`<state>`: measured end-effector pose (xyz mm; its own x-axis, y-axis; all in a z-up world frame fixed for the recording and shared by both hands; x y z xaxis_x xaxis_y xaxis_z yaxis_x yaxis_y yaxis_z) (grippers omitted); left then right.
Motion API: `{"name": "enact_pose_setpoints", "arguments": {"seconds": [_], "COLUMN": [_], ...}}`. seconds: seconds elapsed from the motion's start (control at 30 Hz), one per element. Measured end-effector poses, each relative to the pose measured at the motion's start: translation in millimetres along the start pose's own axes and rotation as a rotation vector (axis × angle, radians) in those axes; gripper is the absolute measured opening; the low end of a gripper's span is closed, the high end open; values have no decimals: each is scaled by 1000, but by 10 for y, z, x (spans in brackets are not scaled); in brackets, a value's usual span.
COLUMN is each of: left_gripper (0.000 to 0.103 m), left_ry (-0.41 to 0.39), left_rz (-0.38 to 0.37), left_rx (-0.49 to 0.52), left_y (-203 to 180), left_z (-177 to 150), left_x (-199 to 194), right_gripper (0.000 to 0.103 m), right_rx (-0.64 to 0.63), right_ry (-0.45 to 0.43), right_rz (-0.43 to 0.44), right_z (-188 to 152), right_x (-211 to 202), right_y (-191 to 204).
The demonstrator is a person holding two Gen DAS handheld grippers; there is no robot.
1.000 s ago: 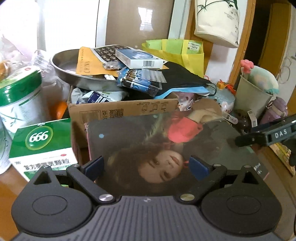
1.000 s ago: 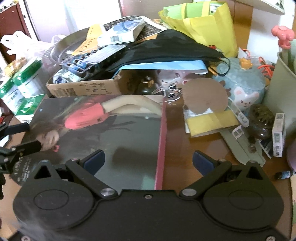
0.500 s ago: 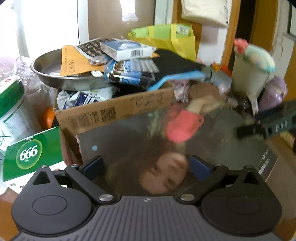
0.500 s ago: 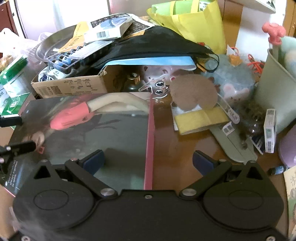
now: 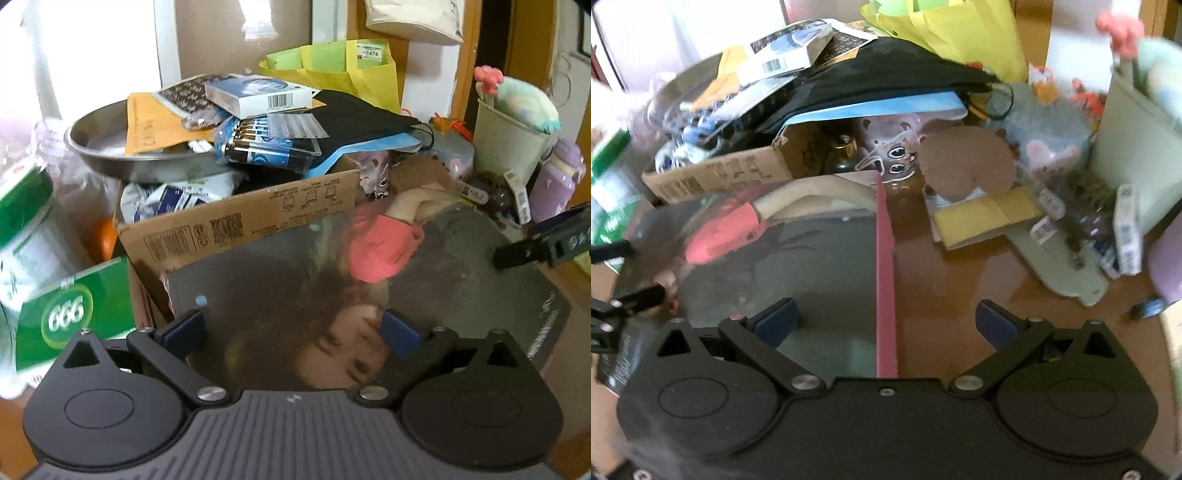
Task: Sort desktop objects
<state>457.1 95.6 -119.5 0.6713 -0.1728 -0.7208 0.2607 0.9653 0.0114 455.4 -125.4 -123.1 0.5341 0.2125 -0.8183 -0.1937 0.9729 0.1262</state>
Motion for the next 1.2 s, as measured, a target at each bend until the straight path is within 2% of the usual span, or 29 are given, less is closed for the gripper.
{"name": "enact_pose_setpoints", "arguments": {"seconds": [0.07,0.2,0.57,0.8,0.97,1.07,1.2], "left_gripper": [102,102,102,102,102,102,102], "left_ry": [-2,-3,-22,21,44,45,35], "left_rz": [-19,20,218,237,259,246,272], "left_rx": [-53,-84,-181,-232,-250,-268,-311], "left_y": [-1,-105,-640,-1023,-1268,-1375,-1516], "left_z": [-64,-258,-785,-1121,-1304,-1406,-1527], "left_x": [-102,-356,-1171,-1622,-1915,-2105,-2346], "right_gripper": [102,102,102,102,102,102,102], "right_rx": [-22,-47,-108,-149,-85,-82,-85], "right_ry": [-31,-66,-104,-124,-98,-90,-77], "right_rz": [6,-2,-17,-29,22,33,34], "right_z": [-30,-146,-660,-1025,-1350,-1565,-1772], "right_x": [-139,-395,-1075,-1514,-1763,-1919,-2068], "right_y": [59,128,109,52,-92,-110,-114]}}
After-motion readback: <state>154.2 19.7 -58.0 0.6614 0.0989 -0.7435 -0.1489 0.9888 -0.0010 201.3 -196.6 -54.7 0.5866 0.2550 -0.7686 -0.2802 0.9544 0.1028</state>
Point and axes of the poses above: each gripper's, at about its wrist camera, not at the fingertips, and x roughly the way its jaws point, y to its left, z to its top, the point moved 3 cm from there along x, roughly the way its jaws point, and after that the axes turned 4 degrees about z, right-handed, at the moved point
